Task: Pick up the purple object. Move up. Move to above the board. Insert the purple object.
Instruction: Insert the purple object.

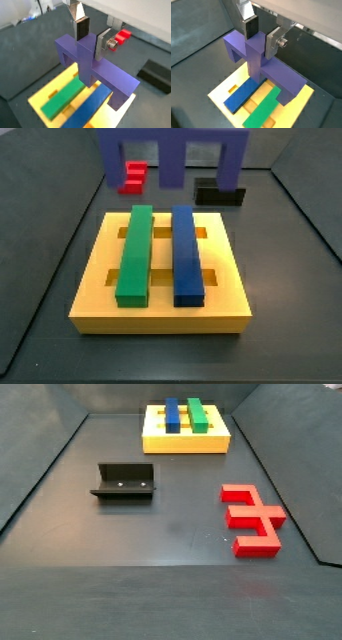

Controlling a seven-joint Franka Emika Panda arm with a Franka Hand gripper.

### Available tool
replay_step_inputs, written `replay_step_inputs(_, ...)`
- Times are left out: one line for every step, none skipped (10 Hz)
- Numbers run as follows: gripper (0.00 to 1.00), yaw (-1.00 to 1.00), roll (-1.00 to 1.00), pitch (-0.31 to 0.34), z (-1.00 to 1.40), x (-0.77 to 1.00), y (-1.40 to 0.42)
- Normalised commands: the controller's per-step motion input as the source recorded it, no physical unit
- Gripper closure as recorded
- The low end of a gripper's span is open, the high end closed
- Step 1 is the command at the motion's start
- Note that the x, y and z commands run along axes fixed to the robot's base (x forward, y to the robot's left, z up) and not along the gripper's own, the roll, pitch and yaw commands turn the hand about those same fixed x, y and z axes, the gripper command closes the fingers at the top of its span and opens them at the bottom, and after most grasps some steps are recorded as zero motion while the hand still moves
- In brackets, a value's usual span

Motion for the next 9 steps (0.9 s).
replay_step_inputs(1.00,0.06,0.18,0.100,-0.79,0.41,-0.63)
replay_step_inputs(1.00,0.00,0.15,0.059,-0.93,0.21,-0.63)
replay_step_inputs(1.00,0.00,0.02,0.000,-0.81,-0.06,-0.44)
replay_step_inputs(1.00,0.00,0.00,-0.023,-0.50,-0.26,-0.27)
replay_step_inputs(1.00,0.00,0.00,-0.044,-0.18,-0.28,-0.15)
replay_step_inputs(1.00,0.00,-0.01,-0.076,-0.04,-0.17,-0.04)
replay_step_inputs(1.00,0.00,0.00,-0.057,0.00,-0.16,-0.03)
replay_step_inputs(1.00,0.00,0.00,-0.061,0.00,-0.22,-0.02)
replay_step_inputs(1.00,0.00,-0.02,-0.157,-0.13,-0.29,-0.05)
